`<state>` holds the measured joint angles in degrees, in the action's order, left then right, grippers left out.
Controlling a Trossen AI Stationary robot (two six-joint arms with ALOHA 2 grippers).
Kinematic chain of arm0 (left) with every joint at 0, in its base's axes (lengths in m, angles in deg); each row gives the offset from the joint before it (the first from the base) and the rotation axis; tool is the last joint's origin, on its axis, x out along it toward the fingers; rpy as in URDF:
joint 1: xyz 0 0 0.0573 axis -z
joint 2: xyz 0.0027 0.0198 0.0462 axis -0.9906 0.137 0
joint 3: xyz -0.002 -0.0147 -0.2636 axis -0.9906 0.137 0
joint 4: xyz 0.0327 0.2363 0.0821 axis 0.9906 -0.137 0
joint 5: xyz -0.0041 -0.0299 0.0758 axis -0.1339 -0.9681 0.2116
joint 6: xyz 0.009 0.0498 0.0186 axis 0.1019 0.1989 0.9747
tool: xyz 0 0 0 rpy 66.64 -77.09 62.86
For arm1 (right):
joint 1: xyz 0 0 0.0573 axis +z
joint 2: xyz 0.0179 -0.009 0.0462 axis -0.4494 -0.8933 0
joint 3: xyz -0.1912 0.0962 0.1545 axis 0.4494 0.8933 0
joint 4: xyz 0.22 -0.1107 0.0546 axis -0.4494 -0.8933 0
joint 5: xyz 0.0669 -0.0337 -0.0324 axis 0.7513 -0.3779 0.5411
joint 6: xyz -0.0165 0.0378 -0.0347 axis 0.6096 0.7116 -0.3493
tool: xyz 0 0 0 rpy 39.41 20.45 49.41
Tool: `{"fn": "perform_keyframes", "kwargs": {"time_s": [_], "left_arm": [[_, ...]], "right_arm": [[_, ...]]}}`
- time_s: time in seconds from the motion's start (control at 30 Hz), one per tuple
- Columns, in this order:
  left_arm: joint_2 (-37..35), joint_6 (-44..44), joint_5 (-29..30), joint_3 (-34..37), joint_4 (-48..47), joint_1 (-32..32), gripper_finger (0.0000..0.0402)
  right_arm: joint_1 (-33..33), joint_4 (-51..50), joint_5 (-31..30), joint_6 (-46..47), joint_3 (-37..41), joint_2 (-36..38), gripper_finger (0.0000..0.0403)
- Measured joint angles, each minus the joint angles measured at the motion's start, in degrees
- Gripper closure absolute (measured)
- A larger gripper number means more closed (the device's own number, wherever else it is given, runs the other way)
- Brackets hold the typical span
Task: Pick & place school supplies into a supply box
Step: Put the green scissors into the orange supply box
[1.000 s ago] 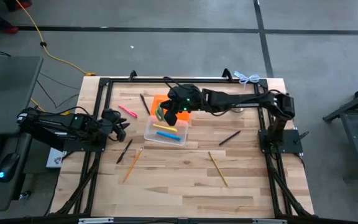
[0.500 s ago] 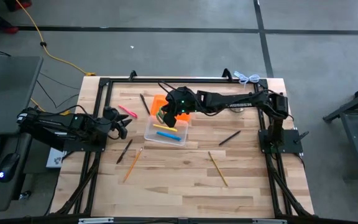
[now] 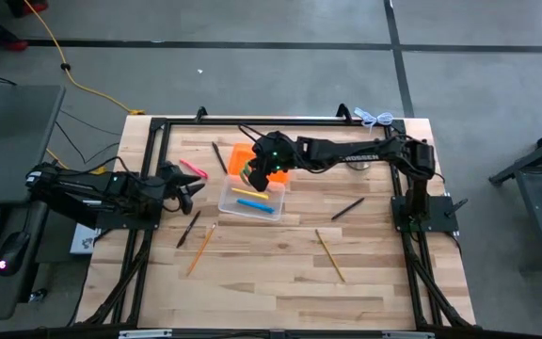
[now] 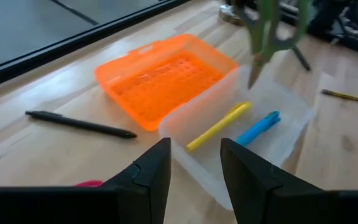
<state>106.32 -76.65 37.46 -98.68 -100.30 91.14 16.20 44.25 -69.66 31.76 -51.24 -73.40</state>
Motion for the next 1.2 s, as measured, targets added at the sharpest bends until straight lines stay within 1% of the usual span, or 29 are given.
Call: {"fn": "perform_keyframes", "kwargs": {"time_s": [0.13,0.37,0.67,0.9,1.2], "left_arm": [[-0.92,2.41,-1.22,0.0,2.49,0.0,0.0231],[-6.51,5.47,-1.83,-0.04,2.13,0.0,0.0231],[-12.4,6.16,-2.4,-0.04,-2.58,0.0,0.0231],[-13.49,6.1,-2.36,-0.04,-4.5,0.0,0.0231],[-13.46,5.85,-2.23,-0.04,-5.53,0.01,0.0231]], "right_arm": [[0.0,0.05,0.51,0.24,0.02,-0.78,0.0403],[0.02,-0.06,1.15,0.57,0.02,-0.81,0.0403],[0.04,0.98,2.58,1.51,0.02,-2.01,0.0403],[0.02,2.95,5.22,1.76,0.02,-3.3,0.0403],[0.42,2.48,8.01,2.6,0.02,-5.34,0.0403]]}}
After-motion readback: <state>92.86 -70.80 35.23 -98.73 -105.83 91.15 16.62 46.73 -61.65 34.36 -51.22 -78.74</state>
